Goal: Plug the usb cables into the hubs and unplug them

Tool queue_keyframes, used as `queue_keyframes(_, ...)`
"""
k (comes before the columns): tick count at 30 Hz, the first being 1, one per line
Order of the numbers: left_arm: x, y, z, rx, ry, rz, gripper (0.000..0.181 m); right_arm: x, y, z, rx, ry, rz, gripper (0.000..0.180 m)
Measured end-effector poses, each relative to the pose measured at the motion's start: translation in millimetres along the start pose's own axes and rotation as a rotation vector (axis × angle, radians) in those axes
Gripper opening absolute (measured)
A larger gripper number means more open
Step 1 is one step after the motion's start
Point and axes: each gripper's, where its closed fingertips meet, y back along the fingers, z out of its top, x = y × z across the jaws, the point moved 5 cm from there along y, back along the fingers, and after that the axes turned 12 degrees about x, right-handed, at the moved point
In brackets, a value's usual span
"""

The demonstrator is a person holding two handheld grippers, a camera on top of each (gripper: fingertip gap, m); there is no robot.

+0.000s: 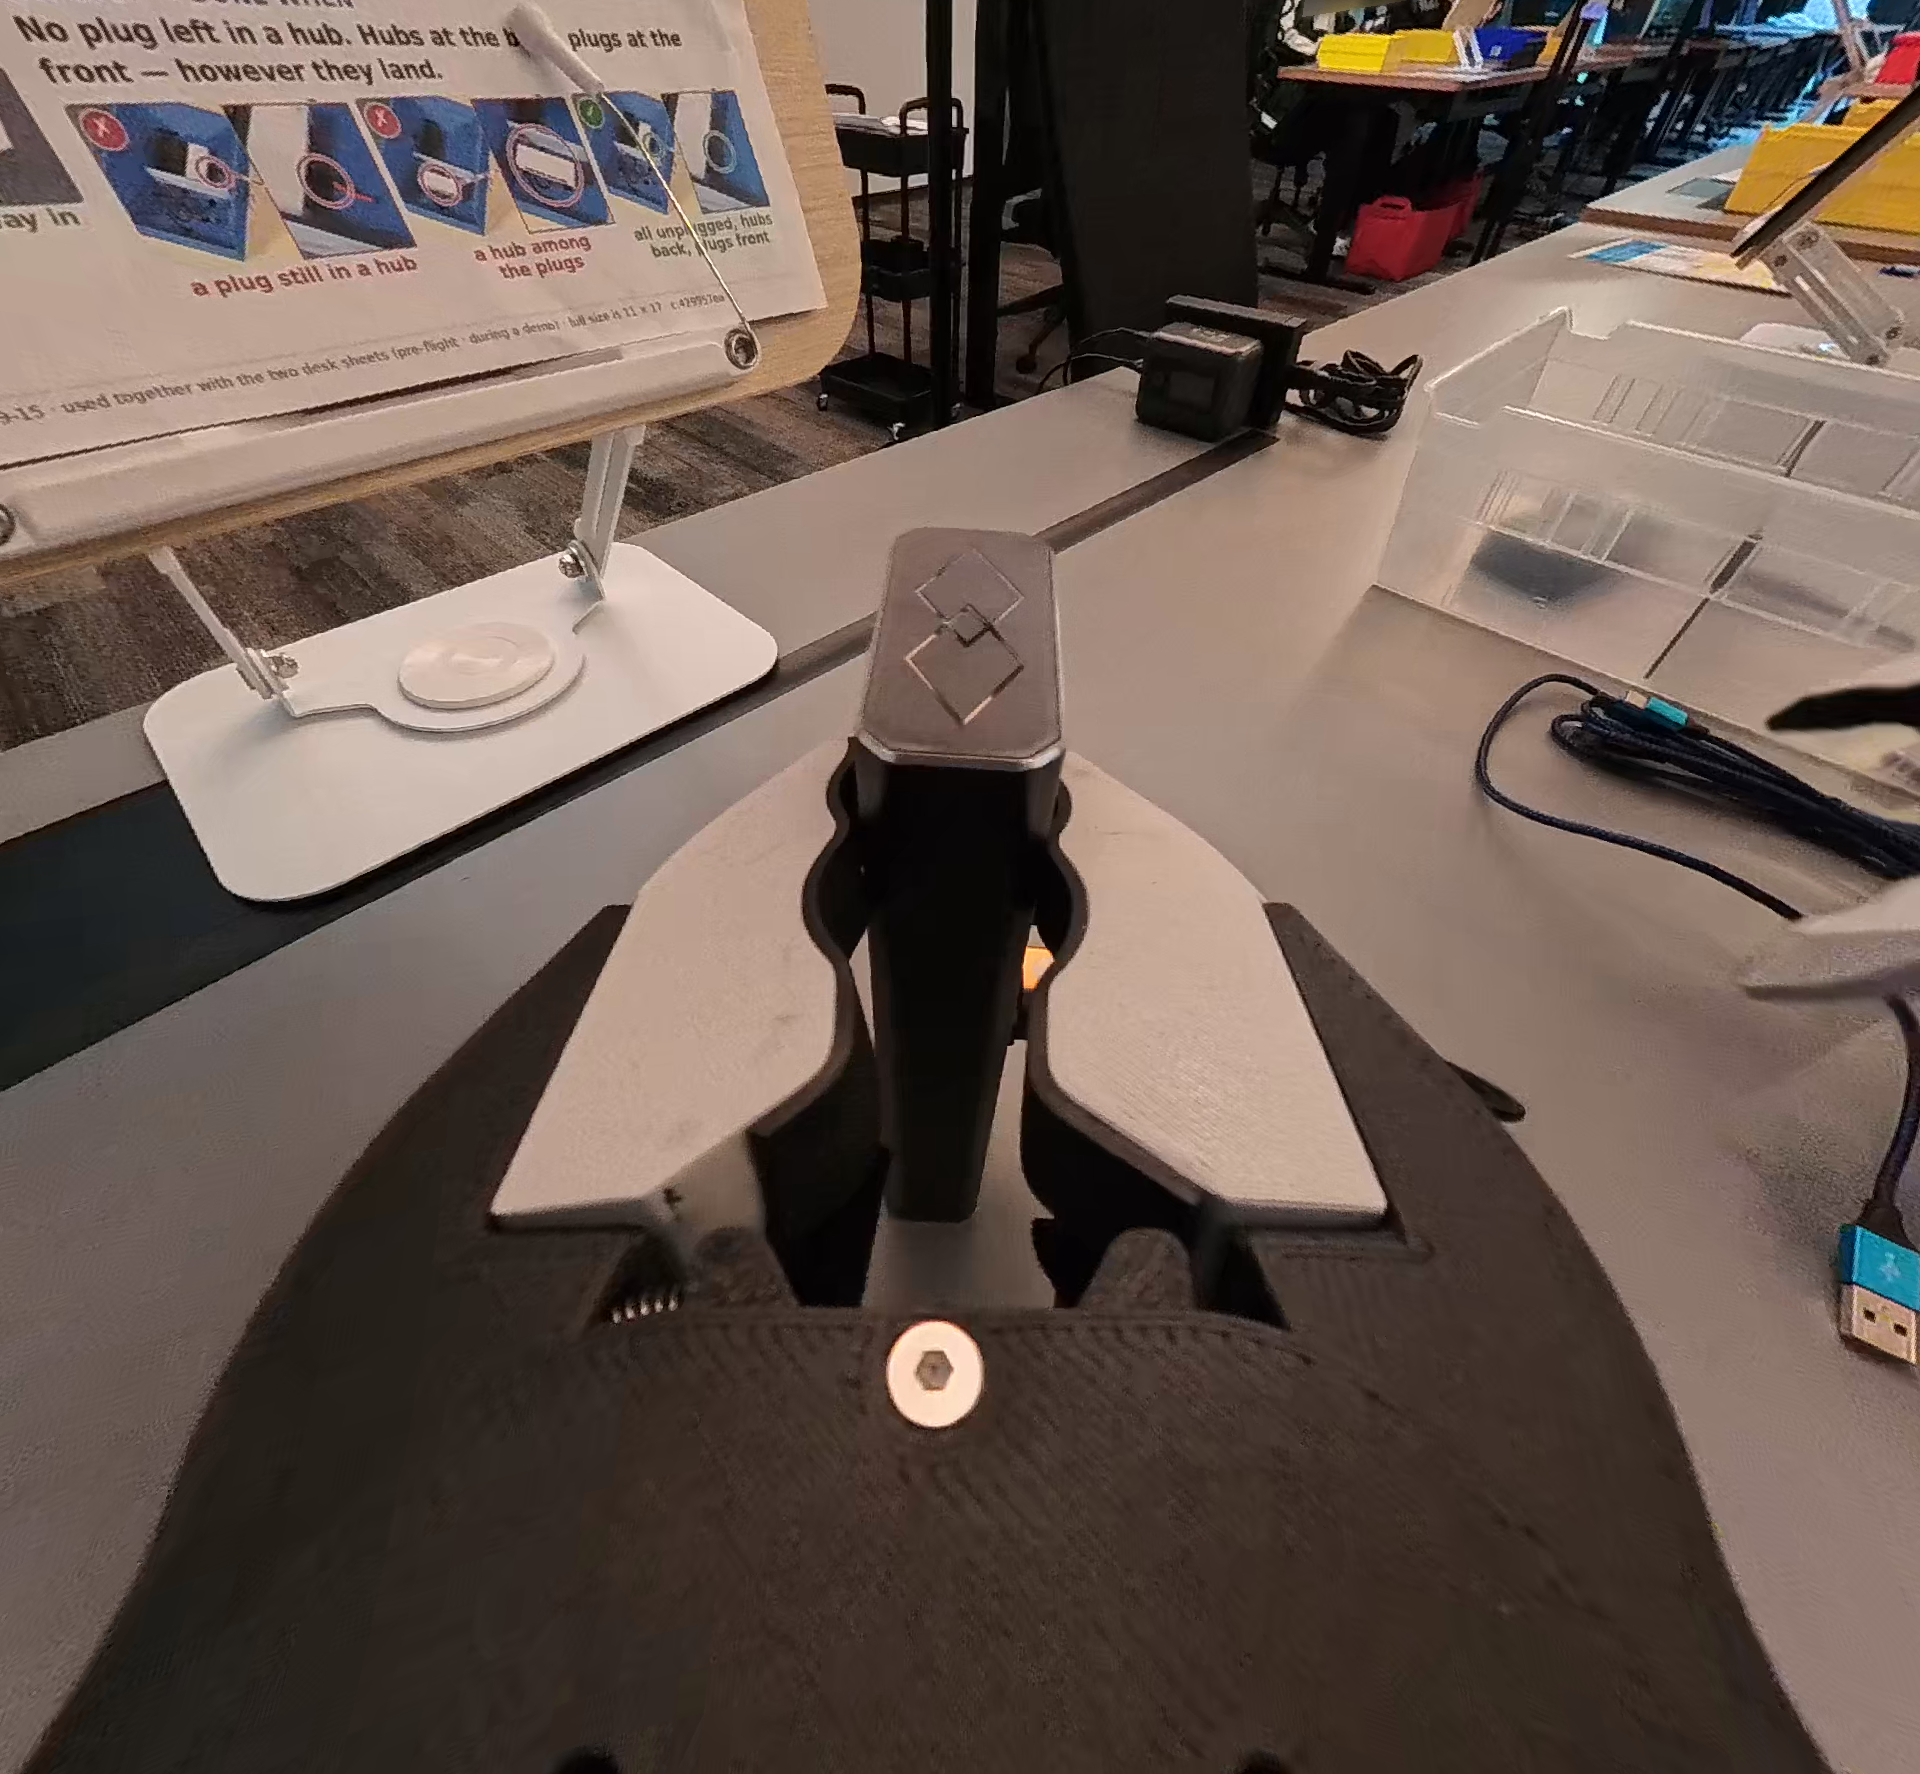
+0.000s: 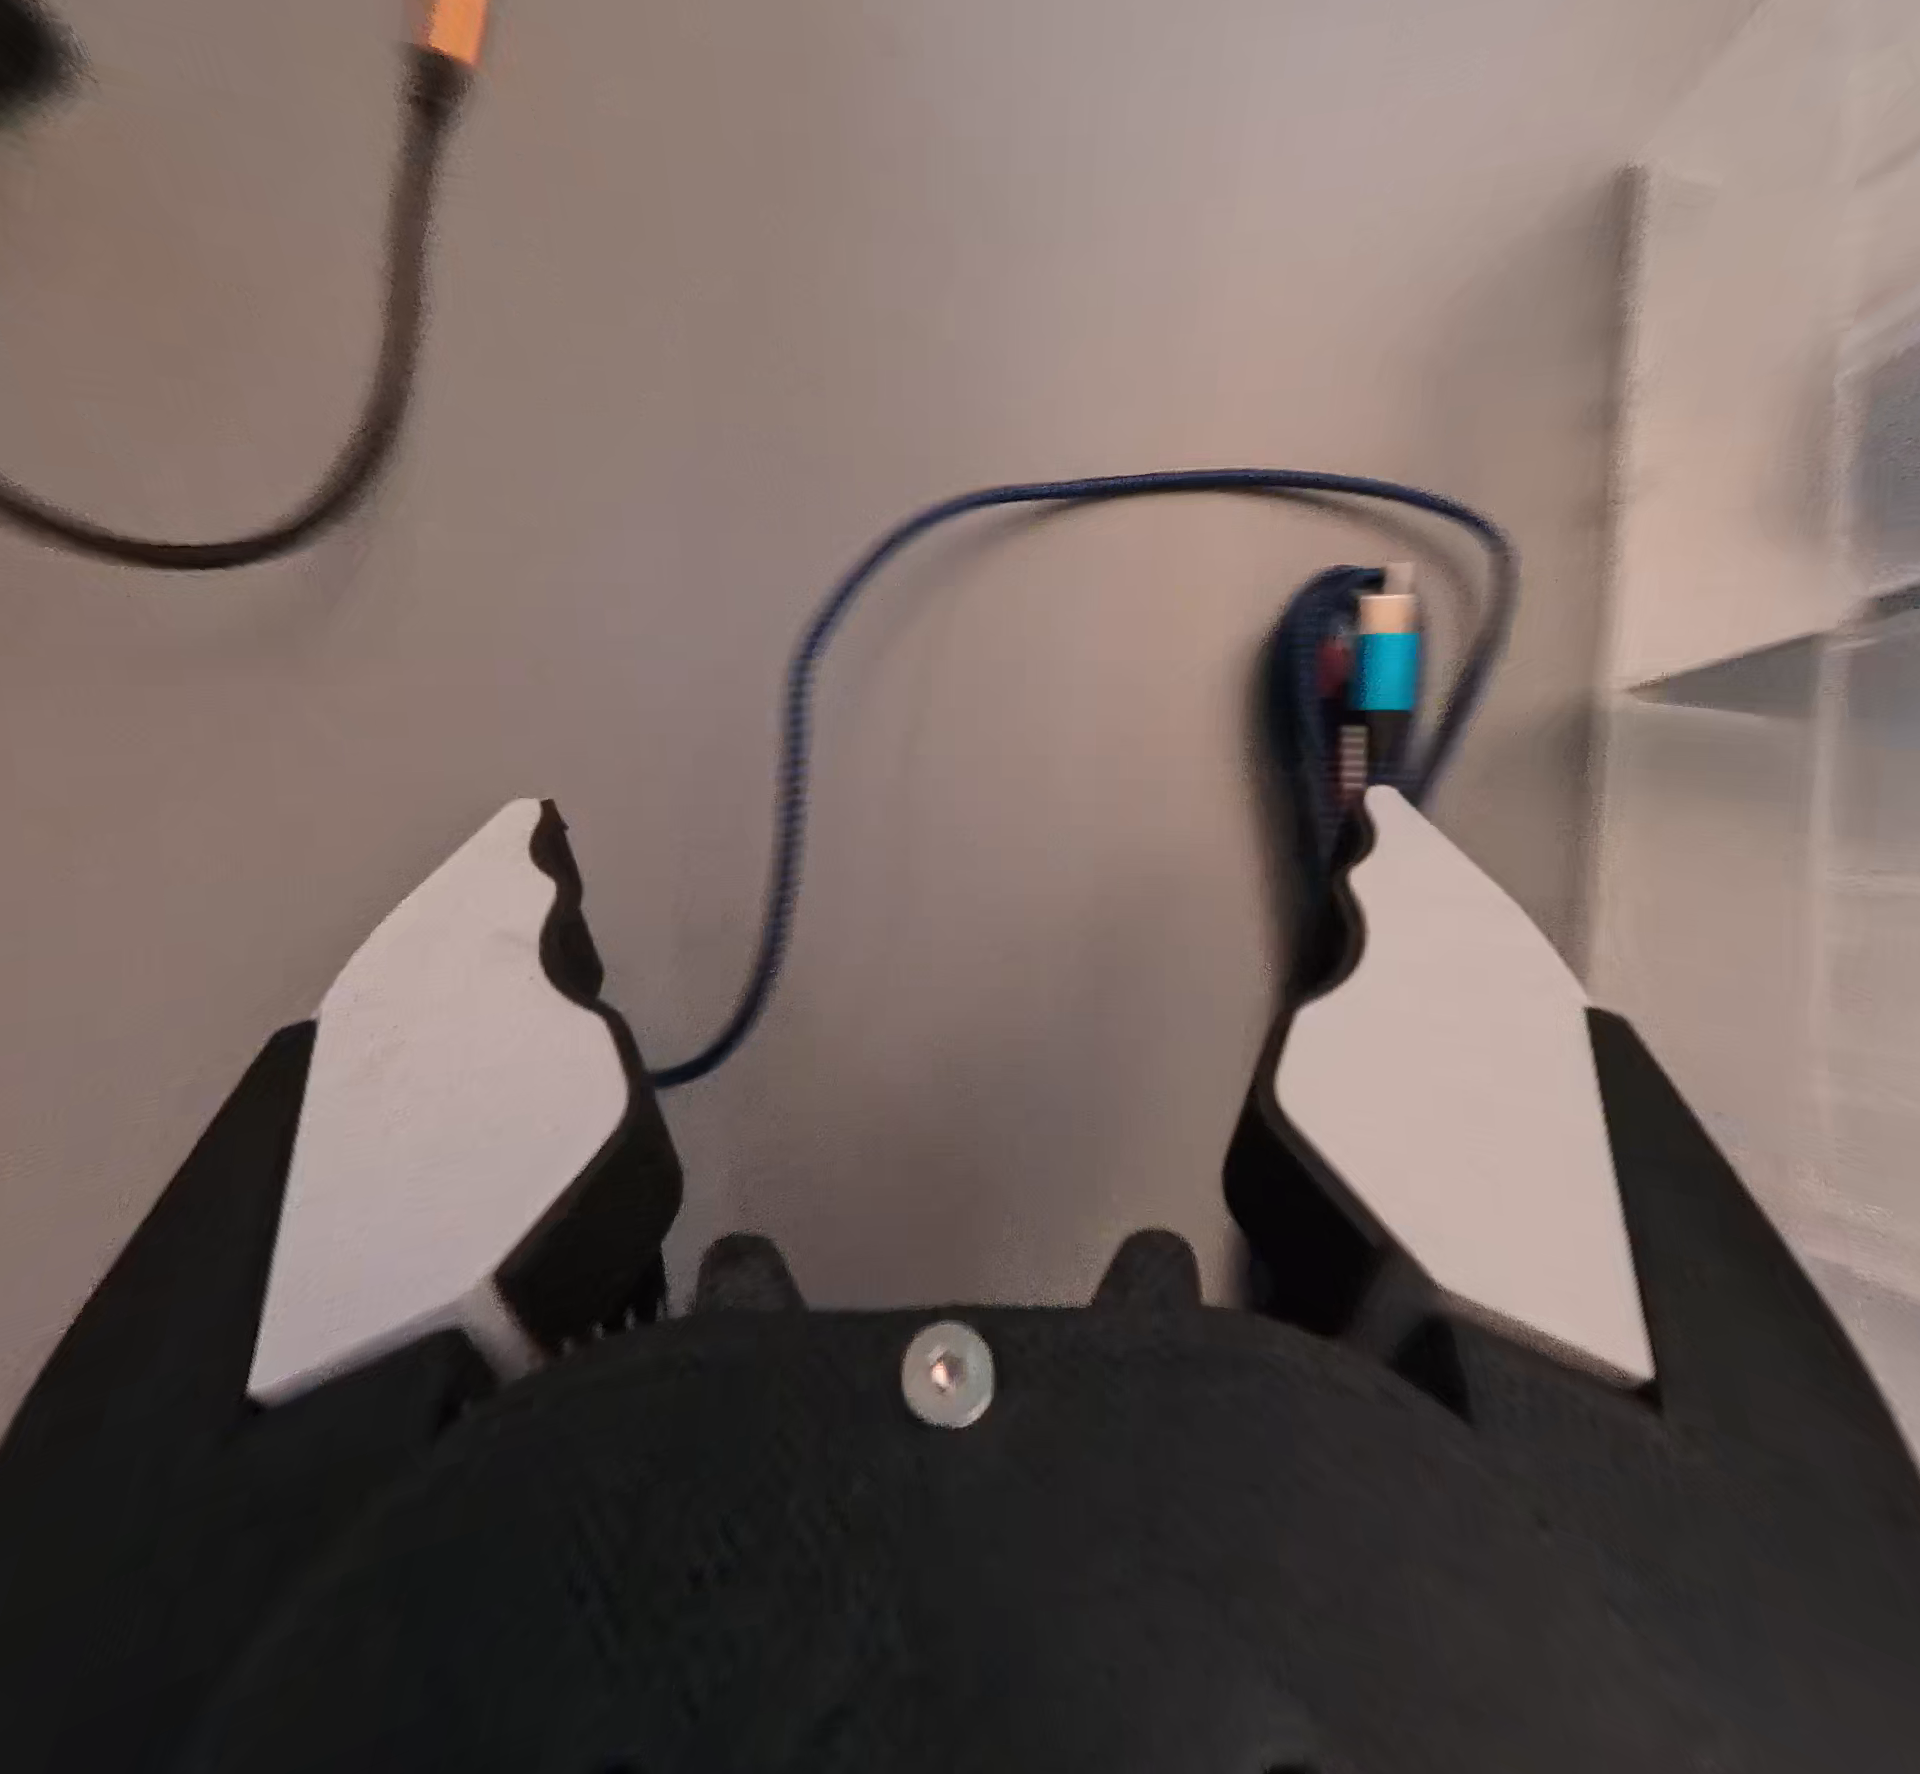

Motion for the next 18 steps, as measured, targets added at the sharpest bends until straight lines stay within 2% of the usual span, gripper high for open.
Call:
queue_keyframes(2,-0.9,-0.1,-0.1,0.001,-0.001,-0.006,0.028,-18.9,-8.9,0.1,0.098,0.026,-0.145,0.132)
queue_keyframes(4,-1.0,-0.2,-0.1,0.003,0.001,-0.012,0.028,-27.9,-14.3,-1.9,0.151,-0.001,-0.072,0.122)
queue_keyframes(6,-0.5,-0.5,-0.1,-0.001,0.009,-0.018,0.028,-38.8,-17.3,-5.5,0.196,-0.059,0.018,0.120)
queue_keyframes(9,-0.6,-0.9,-0.1,-0.004,0.014,-0.028,0.029,-56.3,-24.8,-14.8,0.285,-0.075,0.055,0.118)
queue_keyframes(14,-2.4,-2.0,0.1,-0.002,0.008,-0.032,0.029,-59.2,-25.7,-18.2,0.324,-0.045,0.034,0.107)
queue_keyframes(15,-2.4,-2.0,0.1,-0.002,0.007,-0.031,0.029,-56.7,-24.5,-18.1,0.324,-0.045,0.032,0.101)
queue_keyframes(16,-2.3,-2.0,0.1,-0.003,0.009,-0.032,0.029,-52.6,-22.4,-17.2,0.317,-0.034,0.037,0.086)
queue_keyframes(18,-2.1,-1.9,0.0,-0.004,0.013,-0.036,0.029,-40.1,-19.6,-14.7,0.274,0.017,0.069,0.027)
